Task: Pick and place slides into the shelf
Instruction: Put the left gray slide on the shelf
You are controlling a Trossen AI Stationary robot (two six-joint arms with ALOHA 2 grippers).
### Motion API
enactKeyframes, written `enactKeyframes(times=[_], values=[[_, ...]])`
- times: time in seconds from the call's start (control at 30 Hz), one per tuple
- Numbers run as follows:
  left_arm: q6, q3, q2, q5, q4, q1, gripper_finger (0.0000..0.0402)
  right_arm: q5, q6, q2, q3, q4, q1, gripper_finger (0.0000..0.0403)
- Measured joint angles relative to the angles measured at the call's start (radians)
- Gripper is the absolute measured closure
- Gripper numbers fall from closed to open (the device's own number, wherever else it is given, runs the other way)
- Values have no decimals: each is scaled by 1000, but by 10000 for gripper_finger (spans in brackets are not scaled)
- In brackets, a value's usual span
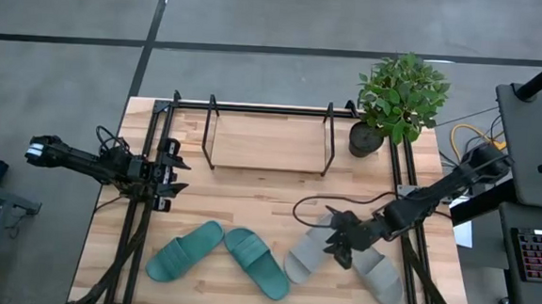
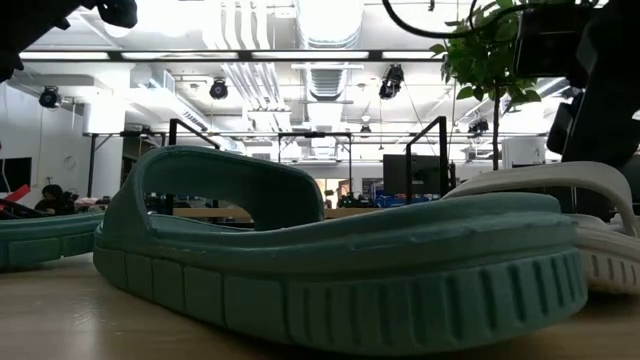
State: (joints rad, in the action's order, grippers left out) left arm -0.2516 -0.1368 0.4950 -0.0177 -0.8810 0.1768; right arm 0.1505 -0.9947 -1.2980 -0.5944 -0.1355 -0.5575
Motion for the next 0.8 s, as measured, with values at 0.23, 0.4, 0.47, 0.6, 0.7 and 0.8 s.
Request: enactKeyframes(times=[0.23, 0.4, 0.47, 0.6, 0.7, 0.8], values=[[0, 0, 0, 0, 0, 0, 237, 0, 0, -68, -7, 56, 0, 248], [0, 0, 2, 0, 0, 0, 237, -50, 1, -123, -7, 137, 0, 248], [0, 0, 2, 0, 0, 0, 237, -69, 3, -140, -7, 164, 0, 248], [0, 0, 1, 0, 0, 0, 237, -72, 8, -162, -7, 191, 1, 248], [0, 0, 1, 0, 0, 1, 237, -72, 7, -176, -7, 205, 5, 248], [0, 0, 0, 0, 0, 1, 237, -76, 3, -185, -8, 215, 16, 251]])
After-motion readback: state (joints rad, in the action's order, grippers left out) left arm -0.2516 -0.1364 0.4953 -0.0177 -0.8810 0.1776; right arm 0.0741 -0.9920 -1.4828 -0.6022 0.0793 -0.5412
